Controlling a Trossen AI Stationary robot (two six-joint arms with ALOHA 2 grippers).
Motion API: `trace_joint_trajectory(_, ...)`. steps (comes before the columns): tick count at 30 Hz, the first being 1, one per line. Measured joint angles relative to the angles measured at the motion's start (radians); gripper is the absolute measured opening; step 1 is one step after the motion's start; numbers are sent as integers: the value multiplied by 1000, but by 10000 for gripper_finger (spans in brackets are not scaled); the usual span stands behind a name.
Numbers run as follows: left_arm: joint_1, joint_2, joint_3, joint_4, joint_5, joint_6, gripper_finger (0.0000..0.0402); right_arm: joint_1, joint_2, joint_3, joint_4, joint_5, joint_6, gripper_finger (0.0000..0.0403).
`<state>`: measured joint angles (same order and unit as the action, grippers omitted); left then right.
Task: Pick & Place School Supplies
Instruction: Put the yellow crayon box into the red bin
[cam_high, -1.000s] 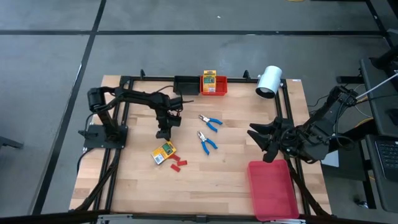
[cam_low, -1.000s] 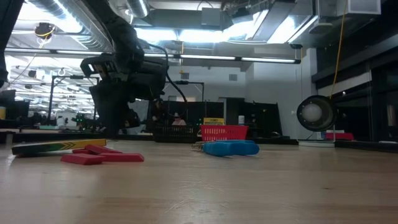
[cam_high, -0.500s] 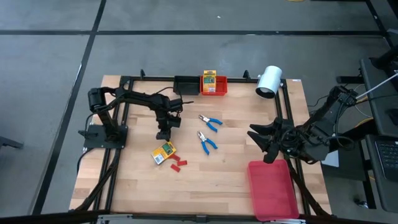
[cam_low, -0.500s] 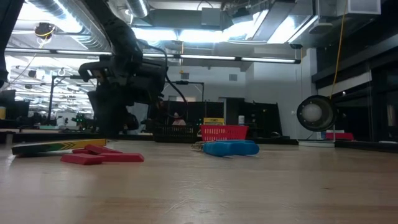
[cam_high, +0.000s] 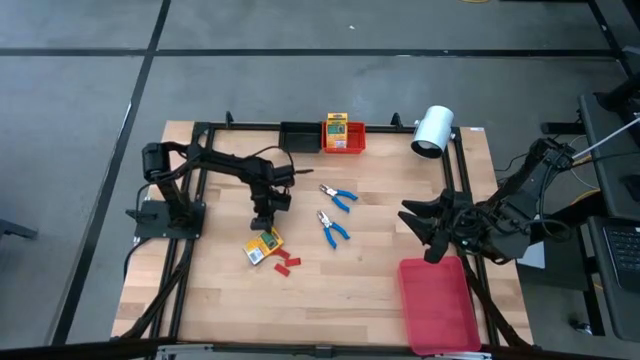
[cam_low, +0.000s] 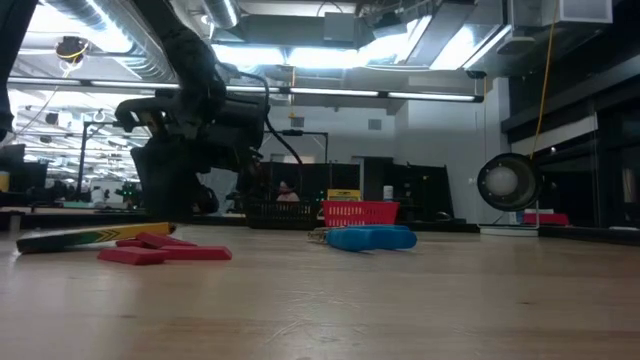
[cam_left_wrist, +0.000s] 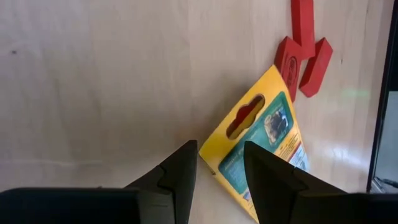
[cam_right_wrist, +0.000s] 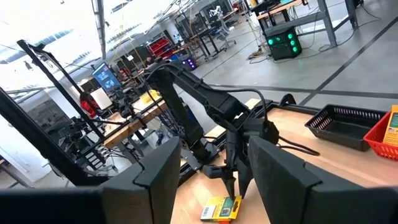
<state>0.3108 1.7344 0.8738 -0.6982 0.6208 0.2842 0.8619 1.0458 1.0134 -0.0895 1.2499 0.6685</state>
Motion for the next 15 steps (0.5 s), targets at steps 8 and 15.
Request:
trace_joint_trajectory(8, -17, 0, 0, 30, 0, -41, 110, 0, 0, 0, 0, -1, 0, 194)
trace_joint_trajectory(15, -17, 0, 0, 10, 23, -56, 14, 3, 0, 0, 0, -5, 0, 194)
